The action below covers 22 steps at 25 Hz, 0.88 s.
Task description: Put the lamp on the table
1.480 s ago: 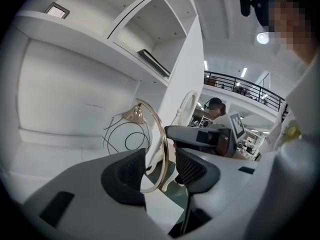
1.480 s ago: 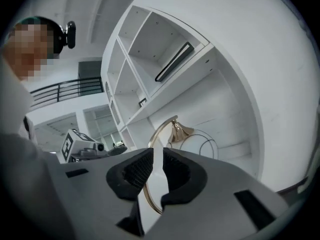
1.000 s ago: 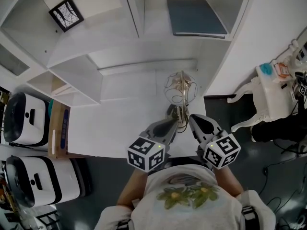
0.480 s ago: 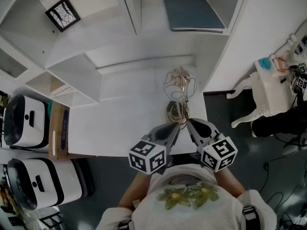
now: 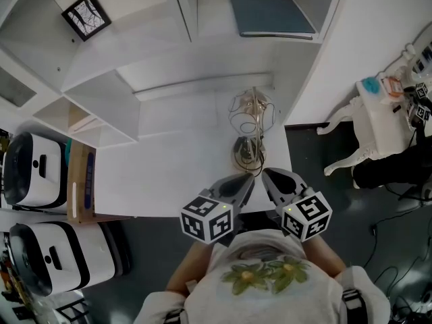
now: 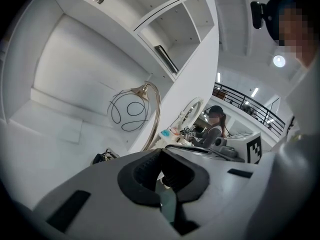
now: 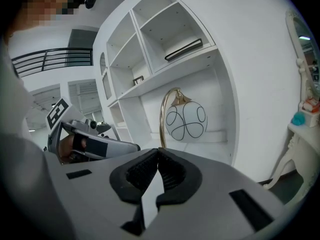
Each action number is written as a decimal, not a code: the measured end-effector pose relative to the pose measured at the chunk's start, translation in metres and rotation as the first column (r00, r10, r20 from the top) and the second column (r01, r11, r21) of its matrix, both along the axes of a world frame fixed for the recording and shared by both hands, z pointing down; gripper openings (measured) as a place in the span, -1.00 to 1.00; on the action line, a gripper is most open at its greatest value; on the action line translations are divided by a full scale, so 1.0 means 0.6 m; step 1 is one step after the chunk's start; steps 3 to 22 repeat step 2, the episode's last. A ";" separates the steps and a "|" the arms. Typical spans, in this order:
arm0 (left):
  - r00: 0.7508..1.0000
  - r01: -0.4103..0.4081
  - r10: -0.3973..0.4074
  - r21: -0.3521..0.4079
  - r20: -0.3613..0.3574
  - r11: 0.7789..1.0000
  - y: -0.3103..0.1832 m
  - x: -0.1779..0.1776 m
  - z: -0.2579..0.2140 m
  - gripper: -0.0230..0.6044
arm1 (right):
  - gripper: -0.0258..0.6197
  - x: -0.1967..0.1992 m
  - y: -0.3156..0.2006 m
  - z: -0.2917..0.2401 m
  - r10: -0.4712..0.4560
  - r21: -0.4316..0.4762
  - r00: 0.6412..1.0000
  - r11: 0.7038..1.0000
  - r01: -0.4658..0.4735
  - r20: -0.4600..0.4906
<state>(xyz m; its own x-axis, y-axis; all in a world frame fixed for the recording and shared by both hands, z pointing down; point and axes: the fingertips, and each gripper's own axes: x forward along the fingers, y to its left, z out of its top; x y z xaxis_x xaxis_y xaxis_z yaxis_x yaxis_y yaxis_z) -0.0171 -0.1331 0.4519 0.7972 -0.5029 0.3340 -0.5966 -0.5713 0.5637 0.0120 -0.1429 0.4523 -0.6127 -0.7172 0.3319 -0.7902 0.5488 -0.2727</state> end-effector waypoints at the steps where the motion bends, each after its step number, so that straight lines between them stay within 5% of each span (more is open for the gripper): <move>1: 1.000 -0.003 0.003 0.000 -0.002 1.000 0.002 0.001 -0.001 -0.83 | -0.83 -0.002 0.002 0.001 -0.002 -0.001 1.000 1.000 0.002 -0.001; 22: 1.000 -0.006 0.006 0.001 -0.003 1.000 0.004 0.001 -0.001 -0.83 | -0.83 -0.003 0.004 0.002 -0.003 -0.002 1.000 1.000 0.003 -0.002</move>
